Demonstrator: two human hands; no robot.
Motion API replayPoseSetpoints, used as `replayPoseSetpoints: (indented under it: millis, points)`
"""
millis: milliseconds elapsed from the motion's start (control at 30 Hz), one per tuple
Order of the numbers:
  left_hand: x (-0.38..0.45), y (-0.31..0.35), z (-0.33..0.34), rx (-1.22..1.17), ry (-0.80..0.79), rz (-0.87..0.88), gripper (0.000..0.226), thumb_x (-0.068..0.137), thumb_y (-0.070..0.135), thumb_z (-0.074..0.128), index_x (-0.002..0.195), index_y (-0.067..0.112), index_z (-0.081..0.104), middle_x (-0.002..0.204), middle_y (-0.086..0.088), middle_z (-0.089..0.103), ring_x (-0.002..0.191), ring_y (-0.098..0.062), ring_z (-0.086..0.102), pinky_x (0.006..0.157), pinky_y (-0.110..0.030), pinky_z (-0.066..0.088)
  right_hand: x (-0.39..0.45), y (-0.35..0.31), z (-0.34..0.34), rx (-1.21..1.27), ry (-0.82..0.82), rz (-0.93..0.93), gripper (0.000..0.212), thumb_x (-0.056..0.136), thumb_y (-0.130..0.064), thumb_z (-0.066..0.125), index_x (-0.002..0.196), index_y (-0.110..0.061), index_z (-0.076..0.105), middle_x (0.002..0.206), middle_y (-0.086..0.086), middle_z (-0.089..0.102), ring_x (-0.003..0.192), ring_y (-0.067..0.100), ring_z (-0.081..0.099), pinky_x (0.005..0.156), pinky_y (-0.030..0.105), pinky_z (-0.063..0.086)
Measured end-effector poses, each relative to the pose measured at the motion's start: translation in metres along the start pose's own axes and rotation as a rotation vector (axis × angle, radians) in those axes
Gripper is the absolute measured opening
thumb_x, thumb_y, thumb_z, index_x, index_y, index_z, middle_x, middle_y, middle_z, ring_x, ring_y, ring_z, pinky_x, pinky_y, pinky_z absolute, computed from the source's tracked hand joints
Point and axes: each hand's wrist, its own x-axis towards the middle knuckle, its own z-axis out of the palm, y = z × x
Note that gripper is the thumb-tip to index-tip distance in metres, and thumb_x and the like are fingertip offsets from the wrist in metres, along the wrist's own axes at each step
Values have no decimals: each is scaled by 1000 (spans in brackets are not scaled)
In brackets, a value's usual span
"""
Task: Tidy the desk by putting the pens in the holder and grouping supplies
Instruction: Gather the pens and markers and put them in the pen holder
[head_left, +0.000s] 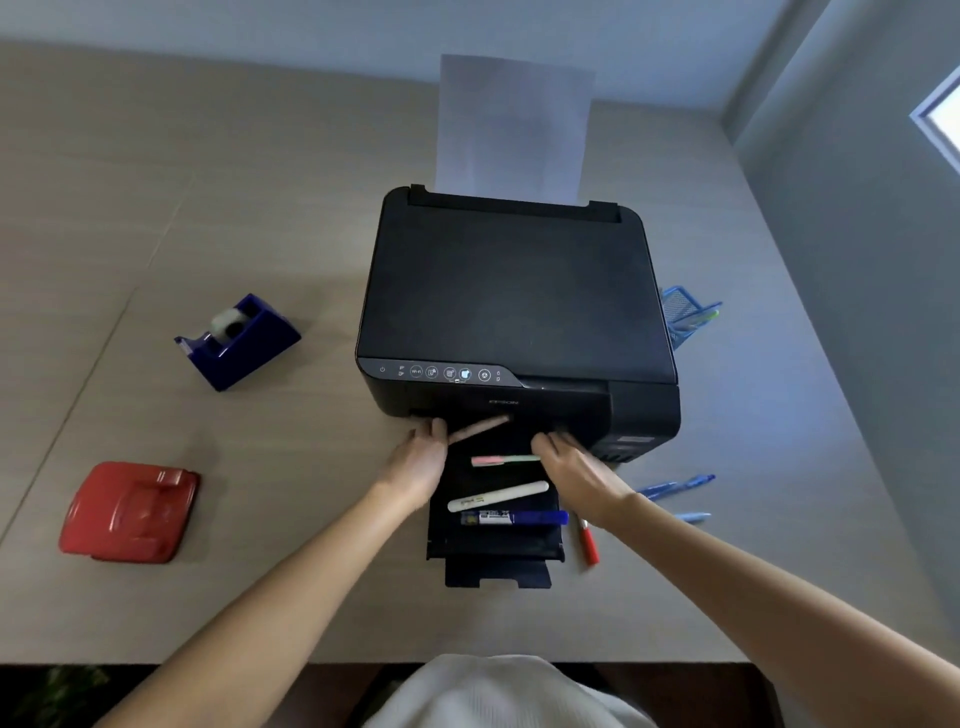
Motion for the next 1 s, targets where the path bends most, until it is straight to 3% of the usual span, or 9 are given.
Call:
replayPoseSetpoints:
  millis: [67, 167, 367, 467, 567, 667, 733, 867, 1000]
  points:
    - [-13, -16, 1, -204, -86, -77, 35, 92, -4, 46, 126, -1, 40, 113, -23, 59, 100, -39, 64, 81, -44, 53, -17, 9, 2, 51, 70, -11, 51, 76, 20, 47, 124, 2, 48, 110, 22, 60, 103, 39, 58, 93, 45, 52]
    - [-42, -35, -2, -453, 2, -149, 14, 100, 11, 40, 109, 2, 43, 85, -21, 61, 77, -41, 66, 59, -40, 45, -38, 12, 3, 116, 77, 21, 47, 87, 8, 48, 133, 0, 45, 117, 20, 59, 106, 34, 59, 96, 42, 52]
    - [-101, -38, -1, -572, 103, -146, 20, 102, 28, 39, 103, 18, 55, 57, 4, 46, 48, -9, 43, 48, -25, 32, -17, -8, 3, 203, -89, 71, 41, 90, -26, 60, 127, -11, 50, 121, 12, 49, 102, 32, 58, 86, 44, 53]
    - [-113, -31, 5, -572, 81, -113, 13, 101, 18, 42, 91, 19, 49, 69, 6, 47, 63, -9, 48, 58, -24, 35, -2, -14, 2, 171, -192, 52, 35, 90, -25, 61, 120, -10, 51, 122, 10, 45, 108, 29, 52, 84, 45, 54]
    - [-117, -17, 9, -478, 49, -47, 12, 100, 16, 40, 102, 14, 51, 91, -1, 55, 89, -23, 56, 76, -30, 40, 6, -15, 0, 121, -243, 95, 26, 94, -19, 54, 115, -5, 48, 119, 13, 48, 117, 30, 44, 87, 45, 51]
    - [-112, 6, 10, -371, 39, 48, 22, 99, 18, 41, 119, 14, 49, 110, -3, 59, 103, -24, 57, 85, -31, 42, 4, -11, -9, 104, -248, 170, 25, 94, -3, 48, 117, -3, 40, 85, 13, 56, 112, 33, 49, 75, 43, 48]
    - [-104, 21, 14, -292, 31, 67, 31, 97, 29, 48, 125, 17, 48, 115, -3, 57, 105, -24, 58, 86, -33, 43, -4, -8, -18, 90, -220, 176, 26, 92, 1, 44, 118, -3, 41, 80, 13, 54, 101, 33, 54, 65, 41, 44]
    - [-79, 43, 24, -101, -26, 112, 46, 89, 38, 59, 130, 18, 50, 121, -10, 52, 110, -30, 55, 88, -39, 45, -30, -1, -35, 96, -162, 120, 23, 94, -3, 44, 116, -5, 47, 98, 17, 67, 94, 26, 49, 67, 37, 45]
    - [-70, 48, 31, 2, -42, 166, 37, 86, 34, 64, 118, 19, 56, 116, -7, 56, 104, -26, 58, 83, -38, 50, -56, 4, -64, 174, -193, 20, 15, 96, -5, 45, 110, -10, 48, 96, 8, 63, 79, 15, 43, 59, 25, 40]
